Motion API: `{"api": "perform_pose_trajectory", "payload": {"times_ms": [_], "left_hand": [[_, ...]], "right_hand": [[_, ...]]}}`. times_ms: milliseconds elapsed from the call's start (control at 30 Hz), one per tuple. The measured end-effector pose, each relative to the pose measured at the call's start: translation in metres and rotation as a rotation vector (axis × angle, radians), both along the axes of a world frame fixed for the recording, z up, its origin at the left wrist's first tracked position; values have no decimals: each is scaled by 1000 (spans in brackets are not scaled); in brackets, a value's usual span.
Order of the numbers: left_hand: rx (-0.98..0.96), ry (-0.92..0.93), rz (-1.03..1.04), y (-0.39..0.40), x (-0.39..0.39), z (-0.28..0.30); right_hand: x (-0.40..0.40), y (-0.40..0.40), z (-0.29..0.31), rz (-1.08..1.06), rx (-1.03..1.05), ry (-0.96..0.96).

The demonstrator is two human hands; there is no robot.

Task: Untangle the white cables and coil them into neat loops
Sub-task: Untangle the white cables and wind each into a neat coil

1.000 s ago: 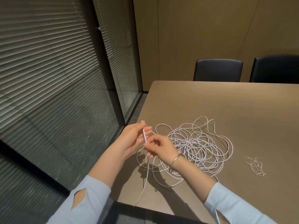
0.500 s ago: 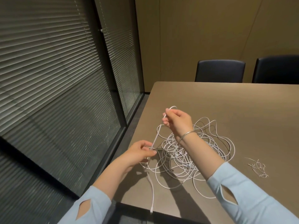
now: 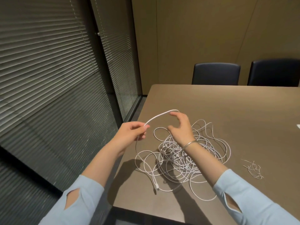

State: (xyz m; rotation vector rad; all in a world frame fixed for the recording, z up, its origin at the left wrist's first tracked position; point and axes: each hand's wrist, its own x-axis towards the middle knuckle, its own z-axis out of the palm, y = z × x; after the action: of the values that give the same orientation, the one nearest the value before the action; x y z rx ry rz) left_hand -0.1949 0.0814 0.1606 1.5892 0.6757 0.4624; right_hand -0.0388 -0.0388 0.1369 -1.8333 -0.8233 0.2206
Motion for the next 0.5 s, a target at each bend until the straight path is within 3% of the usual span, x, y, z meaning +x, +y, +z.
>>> {"api": "perform_pose_trajectory", "payload": {"times_ms": [100,200,300,500], "left_hand": [[-7,-24,-46,0,3,17],[-9,-51,-21,0,2,23],[-41,-46,-17,0,-5,24],[-27,-44,-42,-1,-15,31]], "right_hand": [[-16,3,5,257,14,-109],[-23,9,7,216,101,-99],[-21,13,9,95,205,-243],[-18,24,17,290,100,-427]]}}
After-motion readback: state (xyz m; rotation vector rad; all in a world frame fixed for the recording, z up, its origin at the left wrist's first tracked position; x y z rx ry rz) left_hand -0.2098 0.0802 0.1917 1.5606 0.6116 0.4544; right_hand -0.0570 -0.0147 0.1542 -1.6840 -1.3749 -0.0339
